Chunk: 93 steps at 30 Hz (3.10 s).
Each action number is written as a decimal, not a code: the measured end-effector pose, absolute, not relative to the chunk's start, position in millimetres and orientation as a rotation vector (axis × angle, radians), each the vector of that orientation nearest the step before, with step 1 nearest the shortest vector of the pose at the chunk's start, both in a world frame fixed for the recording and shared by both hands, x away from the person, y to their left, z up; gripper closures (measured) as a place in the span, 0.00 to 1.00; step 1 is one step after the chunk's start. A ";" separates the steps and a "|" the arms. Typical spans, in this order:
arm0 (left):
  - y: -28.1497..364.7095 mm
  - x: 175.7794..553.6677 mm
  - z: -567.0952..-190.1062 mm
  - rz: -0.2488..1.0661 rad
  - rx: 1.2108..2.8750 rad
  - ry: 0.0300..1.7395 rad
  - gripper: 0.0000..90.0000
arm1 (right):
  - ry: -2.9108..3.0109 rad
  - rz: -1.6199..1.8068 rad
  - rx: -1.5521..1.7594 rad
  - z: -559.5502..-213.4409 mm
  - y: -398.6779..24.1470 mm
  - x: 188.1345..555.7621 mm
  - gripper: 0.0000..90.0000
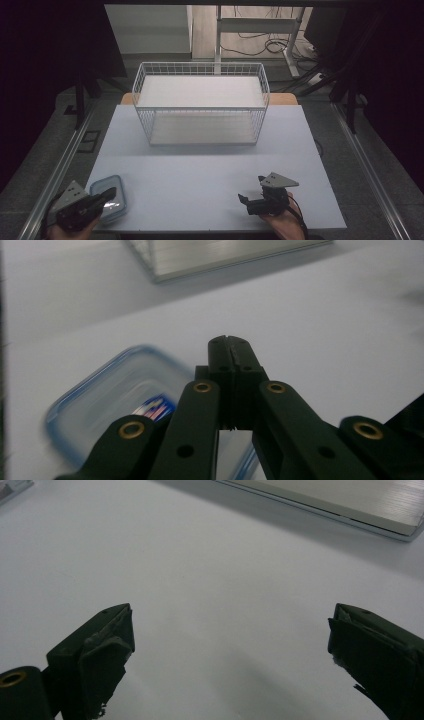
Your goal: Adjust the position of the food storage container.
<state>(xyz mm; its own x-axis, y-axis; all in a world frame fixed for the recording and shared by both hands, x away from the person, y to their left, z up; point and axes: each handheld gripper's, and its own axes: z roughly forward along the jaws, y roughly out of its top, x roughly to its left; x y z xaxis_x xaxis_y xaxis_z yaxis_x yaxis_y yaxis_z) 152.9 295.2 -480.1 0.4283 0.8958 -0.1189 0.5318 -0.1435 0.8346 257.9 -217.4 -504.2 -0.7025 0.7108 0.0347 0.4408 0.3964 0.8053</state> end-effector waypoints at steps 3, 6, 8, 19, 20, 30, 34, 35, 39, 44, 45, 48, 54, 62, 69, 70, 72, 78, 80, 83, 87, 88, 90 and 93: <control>317.1 138.5 -487.7 0.563 1.765 1.300 1.00 | 2.334 1.186 0.998 -504.0 -217.5 257.7 0.05; 329.5 129.8 -493.0 0.566 1.738 1.339 1.00 | 2.329 1.182 0.998 -504.0 -217.8 257.7 0.05; 338.6 122.6 -498.9 0.570 1.731 1.382 1.00 | 2.327 1.178 0.999 -504.2 -217.8 257.7 0.05; 345.1 116.5 -526.1 0.438 1.816 1.454 1.00 | 2.329 1.159 0.995 -504.9 -217.4 257.1 0.05; 344.3 117.8 -526.3 0.417 1.819 1.442 1.00 | 2.324 1.159 0.998 -504.8 -217.6 257.4 0.05; 314.9 137.2 -525.9 0.370 1.934 1.345 1.00 | 2.348 1.146 0.993 -506.5 -215.7 257.4 0.05; 300.8 145.0 -525.7 0.363 1.970 1.314 1.00 | 2.362 1.134 1.000 -506.6 -216.0 257.7 0.05; 295.3 148.0 -525.6 0.366 1.986 1.304 1.00 | 2.365 1.134 1.001 -507.0 -215.8 257.9 0.05; 271.7 165.9 -525.2 0.401 2.028 1.274 1.00 | 2.387 1.114 1.001 -508.9 -213.9 258.3 0.05; 266.5 176.7 -529.5 0.383 2.019 1.293 1.00 | 2.399 1.103 0.998 -510.1 -213.5 258.6 0.05; 270.3 176.2 -528.8 0.386 2.009 1.305 1.00 | 2.402 1.103 0.998 -510.3 -213.7 258.5 0.05; 280.7 171.2 -522.5 0.410 1.958 1.316 1.00 | 2.401 1.102 0.997 -510.2 -214.0 258.4 0.05; 318.5 171.5 -510.8 0.547 1.829 1.419 1.00 | 2.403 1.108 0.994 -510.1 -214.2 258.9 0.07; 314.4 215.7 -524.0 0.509 1.892 1.436 1.00 | 2.413 1.099 0.987 -510.1 -213.1 259.6 0.08; 292.5 219.0 -521.4 0.474 1.905 1.385 1.00 | 2.407 1.098 0.994 -509.8 -214.9 259.2 0.08; 289.4 219.6 -521.1 0.469 1.908 1.379 1.00 | 2.406 1.097 0.994 -509.7 -214.9 259.2 0.08; 281.6 221.3 -520.7 0.457 1.916 1.361 1.00 | 2.407 1.093 0.995 -509.9 -215.2 259.3 0.08; 250.3 227.7 -518.3 0.419 1.945 1.285 1.00 | 2.402 1.086 0.999 -510.1 -216.2 259.7 0.08; 235.9 230.1 -516.4 0.416 1.965 1.245 1.00 | 2.400 1.090 0.996 -509.9 -216.6 259.5 0.08; 217.2 234.9 -514.8 0.407 1.976 1.207 1.00 | 2.405 1.098 0.977 -509.2 -216.3 259.0 0.08; 200.4 241.4 -514.3 0.399 1.989 1.174 1.00 | 2.416 1.092 0.976 -509.9 -215.8 259.0 0.08; 196.9 243.1 -514.3 0.398 1.991 1.168 1.00 | 2.418 1.091 0.977 -510.1 -215.7 259.2 0.08; 183.8 249.1 -513.9 0.389 2.000 1.138 1.00 | 2.418 1.093 0.977 -510.2 -215.7 259.3 0.08; 172.8 253.3 -513.9 0.374 2.007 1.106 1.00 | 2.421 1.092 0.976 -509.9 -216.0 259.2 0.08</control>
<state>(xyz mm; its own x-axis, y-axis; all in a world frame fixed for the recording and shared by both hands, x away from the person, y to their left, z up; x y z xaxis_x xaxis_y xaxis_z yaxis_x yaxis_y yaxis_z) 253.3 172.8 -513.9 0.5746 0.8104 -0.1139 0.5749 -0.3007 0.7610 259.2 -216.0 -509.9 -0.7197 0.6943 -0.0027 0.4576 0.4773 0.7502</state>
